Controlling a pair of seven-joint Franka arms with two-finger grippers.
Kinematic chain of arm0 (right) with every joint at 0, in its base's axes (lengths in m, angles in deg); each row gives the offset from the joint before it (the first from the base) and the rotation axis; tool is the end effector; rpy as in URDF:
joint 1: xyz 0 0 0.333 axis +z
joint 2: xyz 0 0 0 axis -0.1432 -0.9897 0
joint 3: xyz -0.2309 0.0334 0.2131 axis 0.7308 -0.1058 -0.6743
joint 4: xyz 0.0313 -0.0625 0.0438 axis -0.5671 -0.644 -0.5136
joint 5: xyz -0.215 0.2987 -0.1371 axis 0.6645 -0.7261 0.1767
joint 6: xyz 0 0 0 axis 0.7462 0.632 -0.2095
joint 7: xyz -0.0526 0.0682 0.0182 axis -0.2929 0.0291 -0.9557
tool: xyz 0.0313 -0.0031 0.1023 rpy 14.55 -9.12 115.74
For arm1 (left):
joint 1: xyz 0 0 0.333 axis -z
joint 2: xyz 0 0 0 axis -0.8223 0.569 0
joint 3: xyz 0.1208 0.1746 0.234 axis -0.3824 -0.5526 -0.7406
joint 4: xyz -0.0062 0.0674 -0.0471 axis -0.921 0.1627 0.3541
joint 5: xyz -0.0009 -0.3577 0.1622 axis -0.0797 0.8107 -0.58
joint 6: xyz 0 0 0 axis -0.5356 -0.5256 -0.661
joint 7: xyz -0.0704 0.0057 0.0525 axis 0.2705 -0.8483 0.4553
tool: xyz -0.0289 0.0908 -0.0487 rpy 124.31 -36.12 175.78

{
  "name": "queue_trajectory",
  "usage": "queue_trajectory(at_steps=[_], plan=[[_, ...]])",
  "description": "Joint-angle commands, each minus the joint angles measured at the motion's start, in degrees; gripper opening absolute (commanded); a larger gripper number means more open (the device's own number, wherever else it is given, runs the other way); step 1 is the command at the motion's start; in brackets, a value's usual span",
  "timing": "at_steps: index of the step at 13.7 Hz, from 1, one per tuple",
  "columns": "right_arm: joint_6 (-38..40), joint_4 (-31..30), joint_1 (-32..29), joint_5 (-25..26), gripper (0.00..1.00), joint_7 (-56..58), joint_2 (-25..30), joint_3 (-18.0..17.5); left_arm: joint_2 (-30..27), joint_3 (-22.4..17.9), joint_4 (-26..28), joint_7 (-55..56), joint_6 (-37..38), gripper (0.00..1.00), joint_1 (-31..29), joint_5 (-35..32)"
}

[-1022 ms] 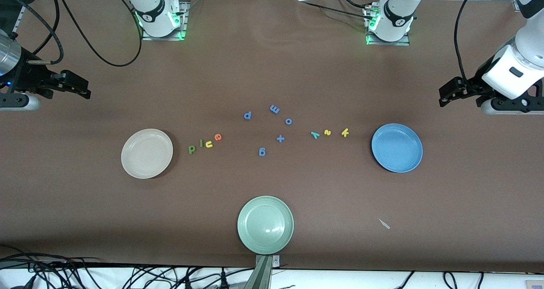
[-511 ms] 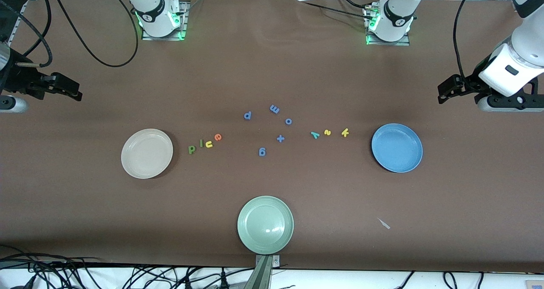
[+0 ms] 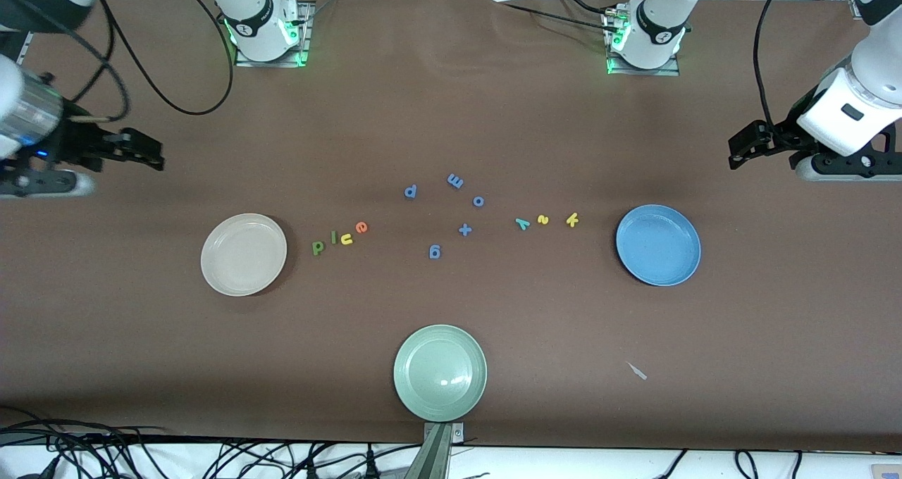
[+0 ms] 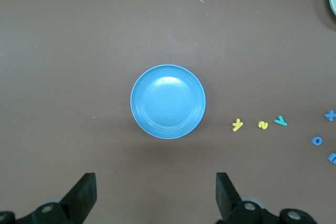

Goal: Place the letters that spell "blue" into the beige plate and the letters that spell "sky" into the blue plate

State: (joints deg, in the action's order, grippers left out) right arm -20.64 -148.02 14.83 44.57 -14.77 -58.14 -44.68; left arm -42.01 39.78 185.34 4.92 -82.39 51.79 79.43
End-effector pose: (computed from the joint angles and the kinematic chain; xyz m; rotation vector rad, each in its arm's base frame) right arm 0.5987 0.0736 0.5614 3.1109 0.1226 -0.1841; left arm 0.5596 -0.0424 0.5811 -3.1312 -0.0278 0.0145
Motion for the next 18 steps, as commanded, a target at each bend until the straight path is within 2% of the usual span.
queue_trajectory(at_steps=[1,6,10,14,18], plan=[[-3.5,0.9,3.3,0.2,1.00,-1.1,-6.0,-0.2,-1.3,0.5,1.1,-1.2,-0.8,1.00,-0.2,1.4],[-12.3,0.7,8.2,-2.3,0.99,-9.7,-15.2,-0.2,2.8,2.9,0.1,-0.7,-0.8,1.00,1.1,1.4],[-19.5,0.6,9.8,-3.9,0.99,-12.7,-20.6,-0.2,13.6,5.3,-0.2,-0.6,-1.8,1.00,5.2,1.2],[-27.8,0.5,10.2,-3.6,0.99,-12.9,-27.5,-0.2,22.8,5.4,-0.1,-0.4,-10.5,1.00,10.0,1.1],[-32.0,0.1,10.2,-2.9,0.98,-13.3,-30.4,-0.2,28.3,5.4,3.1,-1.3,-20.8,1.00,15.1,0.4]])
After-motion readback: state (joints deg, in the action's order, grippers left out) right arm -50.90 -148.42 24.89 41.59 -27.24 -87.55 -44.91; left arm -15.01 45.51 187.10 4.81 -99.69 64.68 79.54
